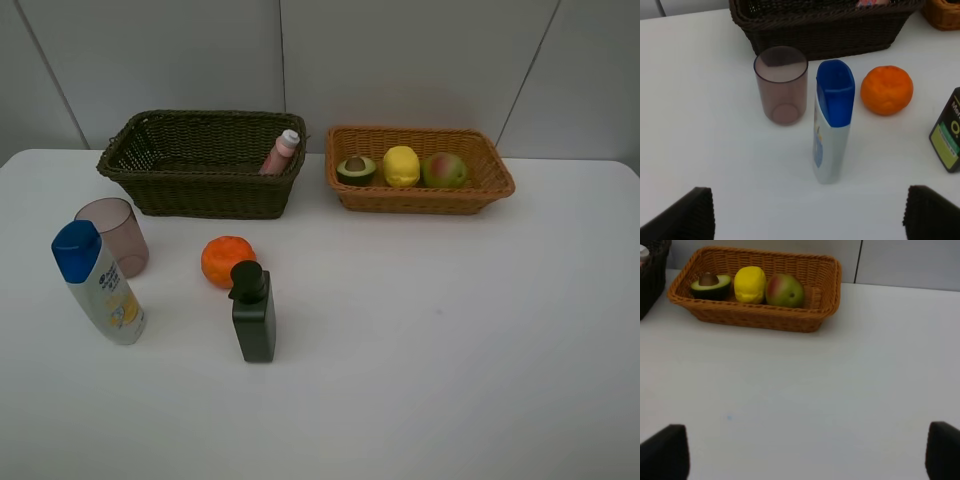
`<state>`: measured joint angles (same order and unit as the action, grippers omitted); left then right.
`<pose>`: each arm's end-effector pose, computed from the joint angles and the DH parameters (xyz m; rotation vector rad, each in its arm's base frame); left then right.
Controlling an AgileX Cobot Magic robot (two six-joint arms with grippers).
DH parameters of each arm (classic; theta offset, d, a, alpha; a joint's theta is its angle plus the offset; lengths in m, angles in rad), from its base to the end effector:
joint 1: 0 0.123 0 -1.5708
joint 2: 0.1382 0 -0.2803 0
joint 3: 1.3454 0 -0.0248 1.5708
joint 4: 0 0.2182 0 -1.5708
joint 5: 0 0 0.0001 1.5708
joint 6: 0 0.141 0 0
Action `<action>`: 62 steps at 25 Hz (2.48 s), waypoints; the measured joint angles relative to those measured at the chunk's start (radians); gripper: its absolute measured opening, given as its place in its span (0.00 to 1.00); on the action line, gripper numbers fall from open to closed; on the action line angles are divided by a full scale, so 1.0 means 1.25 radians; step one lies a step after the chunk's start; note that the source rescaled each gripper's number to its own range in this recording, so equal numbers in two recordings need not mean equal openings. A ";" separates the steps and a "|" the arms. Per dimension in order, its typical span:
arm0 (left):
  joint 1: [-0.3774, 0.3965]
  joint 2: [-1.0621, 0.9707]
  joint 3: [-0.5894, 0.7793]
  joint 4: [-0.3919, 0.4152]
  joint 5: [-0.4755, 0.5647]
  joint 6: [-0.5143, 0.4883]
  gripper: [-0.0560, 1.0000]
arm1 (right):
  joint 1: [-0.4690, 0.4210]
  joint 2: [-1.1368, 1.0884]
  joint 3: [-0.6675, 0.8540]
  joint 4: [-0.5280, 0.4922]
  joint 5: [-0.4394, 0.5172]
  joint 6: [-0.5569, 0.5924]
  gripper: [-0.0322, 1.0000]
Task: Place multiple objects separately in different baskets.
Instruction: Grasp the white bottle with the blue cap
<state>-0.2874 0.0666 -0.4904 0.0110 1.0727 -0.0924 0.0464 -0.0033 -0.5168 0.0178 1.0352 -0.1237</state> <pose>0.0225 -0.0052 0.2332 0.2082 2.1295 -0.2098 0.0154 0.0029 0.2470 -0.1705 1.9914 -0.0285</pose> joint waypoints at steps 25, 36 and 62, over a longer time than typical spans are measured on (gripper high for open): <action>0.000 0.483 -0.159 -0.001 -0.158 0.044 1.00 | 0.000 0.000 0.000 0.000 0.000 0.000 1.00; 0.000 0.698 -0.252 -0.025 -0.190 0.084 1.00 | 0.000 0.000 0.000 0.000 0.000 0.000 1.00; 0.000 1.058 -0.345 -0.040 -0.118 0.062 1.00 | 0.000 0.000 0.000 0.000 0.000 0.000 1.00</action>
<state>-0.2874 1.3889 -0.9219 -0.0392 0.9258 -0.0146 0.0464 -0.0033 -0.5168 0.0178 1.0355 -0.1237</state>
